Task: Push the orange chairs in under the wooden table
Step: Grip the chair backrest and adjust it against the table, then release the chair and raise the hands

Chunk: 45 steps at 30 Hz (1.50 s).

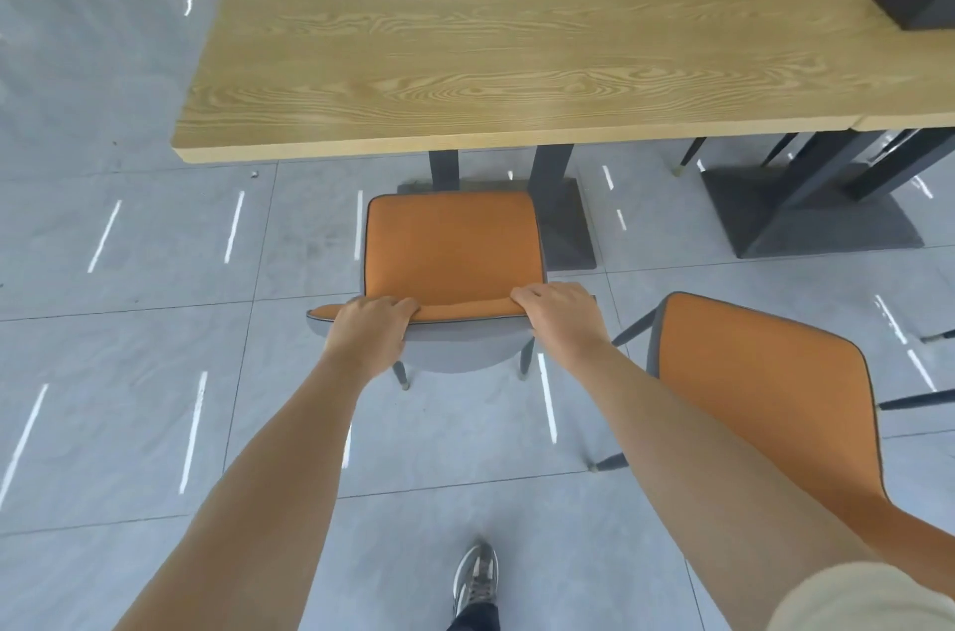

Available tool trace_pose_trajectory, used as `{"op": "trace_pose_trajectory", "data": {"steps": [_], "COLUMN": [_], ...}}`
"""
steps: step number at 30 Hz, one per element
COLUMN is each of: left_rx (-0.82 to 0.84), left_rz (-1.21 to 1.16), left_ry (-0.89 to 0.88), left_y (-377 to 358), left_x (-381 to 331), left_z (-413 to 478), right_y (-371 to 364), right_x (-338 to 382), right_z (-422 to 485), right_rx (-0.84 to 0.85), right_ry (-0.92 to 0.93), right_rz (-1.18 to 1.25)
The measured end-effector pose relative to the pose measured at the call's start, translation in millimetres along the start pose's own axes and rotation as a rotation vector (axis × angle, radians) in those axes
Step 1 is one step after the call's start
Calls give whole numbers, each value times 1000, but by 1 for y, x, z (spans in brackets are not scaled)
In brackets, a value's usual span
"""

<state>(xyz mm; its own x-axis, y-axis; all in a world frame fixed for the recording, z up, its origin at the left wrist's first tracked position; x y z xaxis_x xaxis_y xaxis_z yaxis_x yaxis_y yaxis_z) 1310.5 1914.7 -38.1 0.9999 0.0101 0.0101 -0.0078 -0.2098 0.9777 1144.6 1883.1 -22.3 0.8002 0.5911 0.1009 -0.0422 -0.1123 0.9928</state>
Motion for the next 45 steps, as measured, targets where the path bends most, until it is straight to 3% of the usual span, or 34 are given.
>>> {"op": "trace_pose_trajectory", "data": {"steps": [11,17,24,33,37,45], "left_rx": [19,-13,-92,-101,-93,-67], "left_rz": [-43,-35,-29,-82,-60,42], "left_ry": [-29,2,-168,-405,-479,-475], "left_y": [0,5,29,24,13,-3], "left_x": [-12,-44,-168,-377,-438,-504], "left_z": [-20,-52,-94,-220,-263,-252], "right_y": [-17,-6,36,67,63,33], "right_x": [-1,-25,-66,-130,-155,-197], "right_z": [-18,-77,-196,-444,-531,-576], "right_rx": [90,136,84,17,43,86], "right_ry": [8,-175,-335,-561,-653,-687], "right_rz": [49,120,73,23,67,189]}}
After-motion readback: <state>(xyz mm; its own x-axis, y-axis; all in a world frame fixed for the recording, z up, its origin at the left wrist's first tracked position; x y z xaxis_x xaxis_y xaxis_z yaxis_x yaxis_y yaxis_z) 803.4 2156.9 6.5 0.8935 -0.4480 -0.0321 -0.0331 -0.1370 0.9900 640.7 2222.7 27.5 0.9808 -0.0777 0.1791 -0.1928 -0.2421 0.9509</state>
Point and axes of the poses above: each hand's wrist, its own z-axis towards the middle knuckle, its own y-axis out of the back of the hand, x = y × z, the point moved 10 cm from there along z, towards the middle knuckle, and after that the axes turned 6 degrees about y, right-handed, at the moved point
